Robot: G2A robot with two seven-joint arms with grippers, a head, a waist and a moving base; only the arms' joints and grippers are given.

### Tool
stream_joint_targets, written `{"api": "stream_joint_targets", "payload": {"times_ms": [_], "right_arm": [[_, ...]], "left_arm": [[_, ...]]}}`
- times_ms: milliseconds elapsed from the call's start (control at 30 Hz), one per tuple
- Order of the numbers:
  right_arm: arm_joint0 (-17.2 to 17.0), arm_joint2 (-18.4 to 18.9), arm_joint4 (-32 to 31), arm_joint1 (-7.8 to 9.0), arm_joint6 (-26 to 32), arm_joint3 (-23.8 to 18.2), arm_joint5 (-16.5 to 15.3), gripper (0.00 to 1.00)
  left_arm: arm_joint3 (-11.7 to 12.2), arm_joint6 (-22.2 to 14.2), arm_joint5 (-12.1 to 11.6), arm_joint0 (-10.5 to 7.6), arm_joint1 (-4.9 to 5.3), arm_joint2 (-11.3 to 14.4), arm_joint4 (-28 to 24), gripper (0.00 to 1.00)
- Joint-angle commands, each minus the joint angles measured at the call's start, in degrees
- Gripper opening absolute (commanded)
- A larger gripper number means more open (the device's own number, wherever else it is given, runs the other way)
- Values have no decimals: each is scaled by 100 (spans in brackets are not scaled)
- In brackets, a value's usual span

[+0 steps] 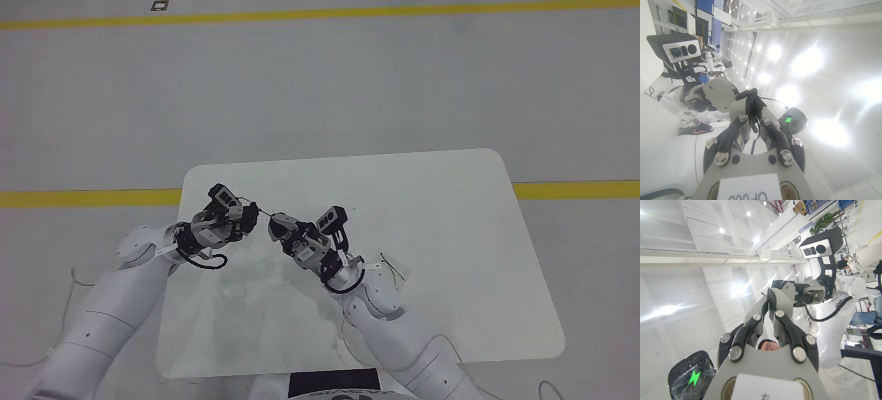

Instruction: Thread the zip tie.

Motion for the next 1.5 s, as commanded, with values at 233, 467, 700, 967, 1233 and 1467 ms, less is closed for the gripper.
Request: {"api": "stream_joint_targets", "payload": {"times_ms": [233,467,700,967,1233,1467], "right_arm": [[-67,77,-98,34,-9,-42,93,0],[-129,120,-179,60,-32,-88,141,0],[-192,138,-261,82,-46,-119,175,0],[-266,159,-301,105,-55,-140,176,0],[-331,198,-339,131,-82,-194,184,0],[-397,243,-380,160,-89,-245,225,0]], "left_arm": [[0,0,0,0,0,0,0,0],[0,0,0,0,0,0,0,0],[0,0,0,0,0,0,0,0],[0,0,0,0,0,0,0,0],[0,0,0,0,0,0,0,0],[0,0,0,0,0,0,0,0]]}}
